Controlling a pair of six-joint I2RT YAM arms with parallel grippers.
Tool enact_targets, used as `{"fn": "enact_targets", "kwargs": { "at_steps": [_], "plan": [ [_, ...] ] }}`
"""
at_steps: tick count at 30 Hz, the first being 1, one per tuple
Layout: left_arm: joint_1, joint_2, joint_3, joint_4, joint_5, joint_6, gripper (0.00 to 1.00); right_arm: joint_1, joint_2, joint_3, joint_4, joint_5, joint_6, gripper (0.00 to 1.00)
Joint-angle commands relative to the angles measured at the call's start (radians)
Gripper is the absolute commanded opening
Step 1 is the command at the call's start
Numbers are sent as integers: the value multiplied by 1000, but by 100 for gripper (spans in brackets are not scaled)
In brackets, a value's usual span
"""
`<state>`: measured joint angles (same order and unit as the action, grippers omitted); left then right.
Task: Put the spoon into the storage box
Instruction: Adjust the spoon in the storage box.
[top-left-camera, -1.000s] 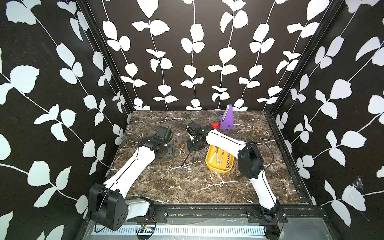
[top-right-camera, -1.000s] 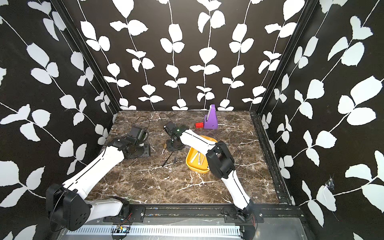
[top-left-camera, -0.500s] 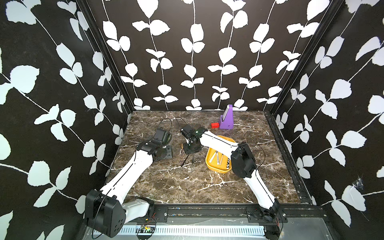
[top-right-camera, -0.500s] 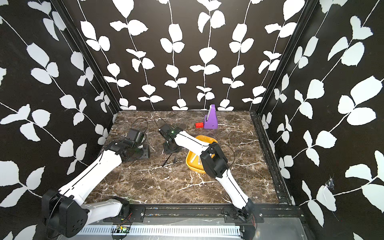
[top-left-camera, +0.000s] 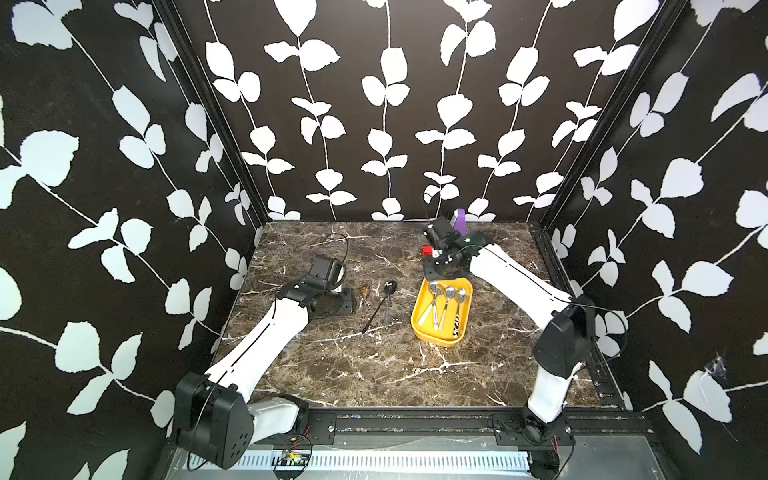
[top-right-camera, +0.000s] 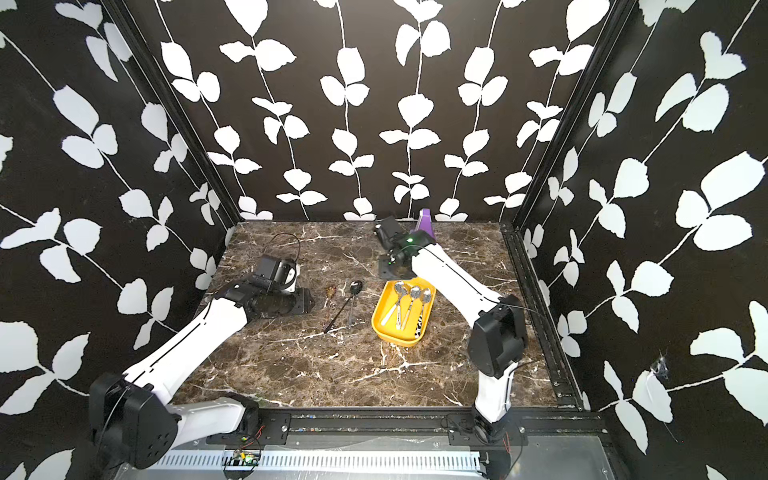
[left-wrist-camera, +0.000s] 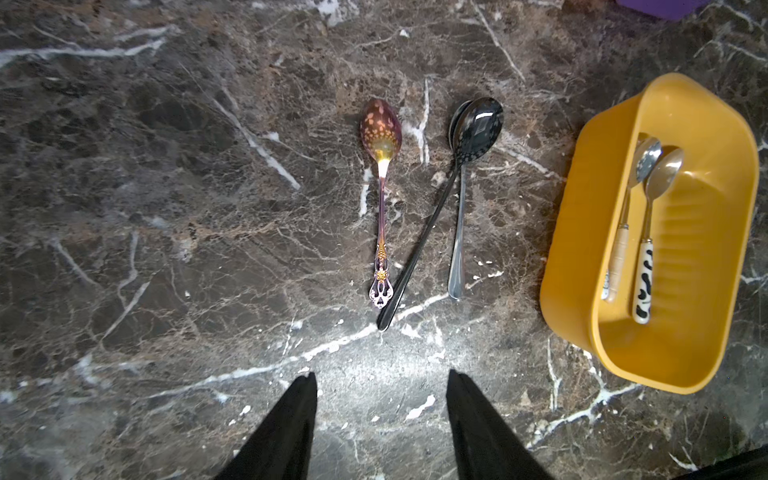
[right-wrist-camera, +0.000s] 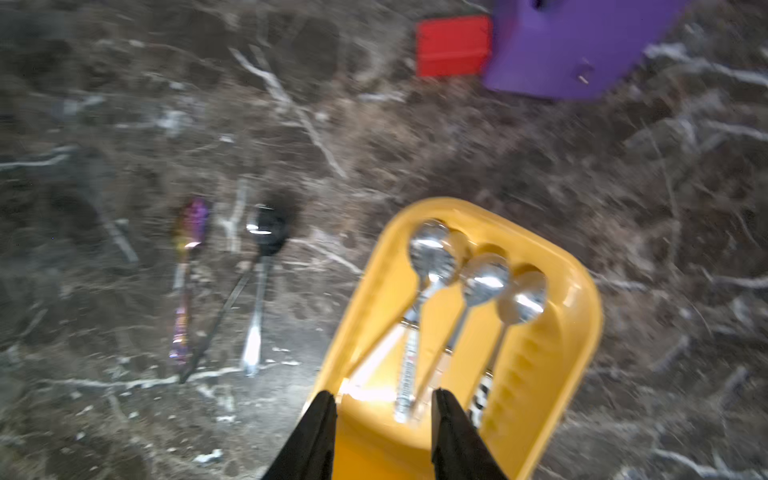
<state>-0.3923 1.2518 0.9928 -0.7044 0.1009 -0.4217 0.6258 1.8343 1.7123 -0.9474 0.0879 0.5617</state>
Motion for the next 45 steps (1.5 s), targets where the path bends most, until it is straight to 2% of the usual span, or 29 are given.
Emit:
{"fn": "enact_targets", "kwargs": {
  "at_steps": [1, 10, 15, 35, 45],
  "plan": [
    [-8, 14, 24, 21, 24, 14, 55, 6, 61, -77, -13, 15, 16, 40],
    [-11, 29, 26, 15, 29, 14, 55, -8, 218, -26, -12, 29, 25, 38],
    [-13, 34, 19, 16, 32, 9, 55, -24, 272, -13, 0, 16, 28, 34],
    [-16, 44, 26, 4, 19, 18, 55, -67, 331, -36, 113, -75, 83, 31],
    [-16, 51, 20, 8, 22, 17, 54, -69, 340, -43, 113, -66, 86, 20]
  ]
}}
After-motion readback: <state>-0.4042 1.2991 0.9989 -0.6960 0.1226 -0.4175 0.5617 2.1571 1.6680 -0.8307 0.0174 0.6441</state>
